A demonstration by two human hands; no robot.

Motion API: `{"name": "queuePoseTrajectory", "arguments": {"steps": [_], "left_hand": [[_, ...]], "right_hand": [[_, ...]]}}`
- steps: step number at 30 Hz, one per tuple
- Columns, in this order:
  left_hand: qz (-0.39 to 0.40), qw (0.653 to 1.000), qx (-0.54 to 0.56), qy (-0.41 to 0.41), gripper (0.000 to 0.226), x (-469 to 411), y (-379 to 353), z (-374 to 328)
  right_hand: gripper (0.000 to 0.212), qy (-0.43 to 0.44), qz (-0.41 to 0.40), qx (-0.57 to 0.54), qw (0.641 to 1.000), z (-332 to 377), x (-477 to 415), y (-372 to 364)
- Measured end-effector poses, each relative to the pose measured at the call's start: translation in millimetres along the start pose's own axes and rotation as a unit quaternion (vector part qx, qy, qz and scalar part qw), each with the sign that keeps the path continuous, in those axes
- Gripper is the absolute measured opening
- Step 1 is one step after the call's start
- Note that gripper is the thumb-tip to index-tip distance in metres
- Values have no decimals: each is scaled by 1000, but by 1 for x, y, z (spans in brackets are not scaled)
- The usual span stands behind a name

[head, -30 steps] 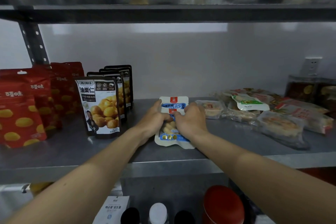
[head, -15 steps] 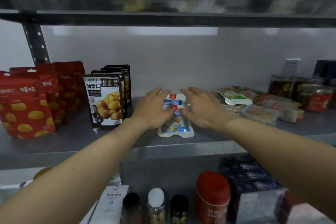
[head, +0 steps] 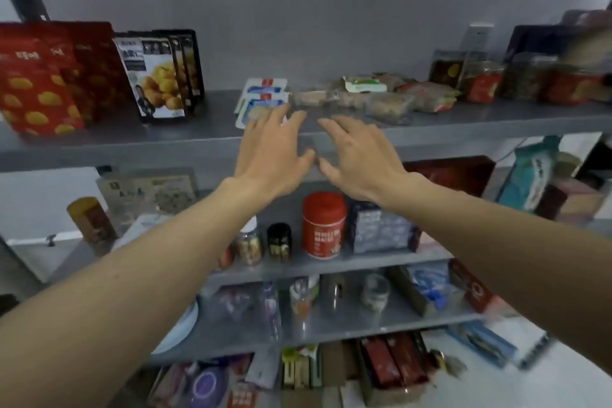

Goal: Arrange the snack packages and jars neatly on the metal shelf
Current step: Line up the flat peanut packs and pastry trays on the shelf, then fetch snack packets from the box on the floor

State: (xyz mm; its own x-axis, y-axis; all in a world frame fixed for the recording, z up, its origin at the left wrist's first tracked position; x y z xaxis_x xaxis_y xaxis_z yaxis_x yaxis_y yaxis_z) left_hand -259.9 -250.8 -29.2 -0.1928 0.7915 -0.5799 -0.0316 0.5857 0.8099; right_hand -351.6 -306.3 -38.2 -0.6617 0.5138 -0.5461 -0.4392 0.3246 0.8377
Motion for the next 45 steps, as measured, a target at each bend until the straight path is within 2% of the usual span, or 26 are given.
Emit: {"name": "queuePoseTrajectory", "arguments": {"steps": [6,15,21,27,32,38,45], "left_hand": [[50,998,26,-28,62,75,-43,-66],[98,989,80,-70,57,132,-100,-122],[126,983,108,-85,55,183,-171,-149],[158,976,128,-80,55,257,-300,-171],[176,971,139,-83,50,332,-436,-177],[198,967,147,-69,52,425,-602,-169],[236,958,146,-72,55,507,-756,-165]], "right_hand": [[66,-50,57,9,997,-29,102,-20],[55,-120,97,15,988,-65,206,-42],[49,-146,130,18,981,-89,272,-99],[56,-154,168,28,973,-118,364,-221],[50,-167,195,49,965,-151,455,-354],[56,-200,226,89,949,-185,566,-509],[59,-244,236,111,934,-217,654,-646]]}}
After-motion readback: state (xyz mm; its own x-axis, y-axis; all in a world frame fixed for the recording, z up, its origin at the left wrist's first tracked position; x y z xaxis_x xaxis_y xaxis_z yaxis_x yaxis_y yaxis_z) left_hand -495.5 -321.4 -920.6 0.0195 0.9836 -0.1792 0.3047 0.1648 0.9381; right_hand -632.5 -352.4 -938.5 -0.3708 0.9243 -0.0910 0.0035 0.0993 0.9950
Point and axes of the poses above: each hand's wrist, its own x-axis away from the middle knuckle, its own y-axis out of the back of the hand, z = x × y, the point moved 9 cm from there along -x, towards the middle knuckle, and after that the axes turned 5 degrees about -y, right-handed, at the moved point
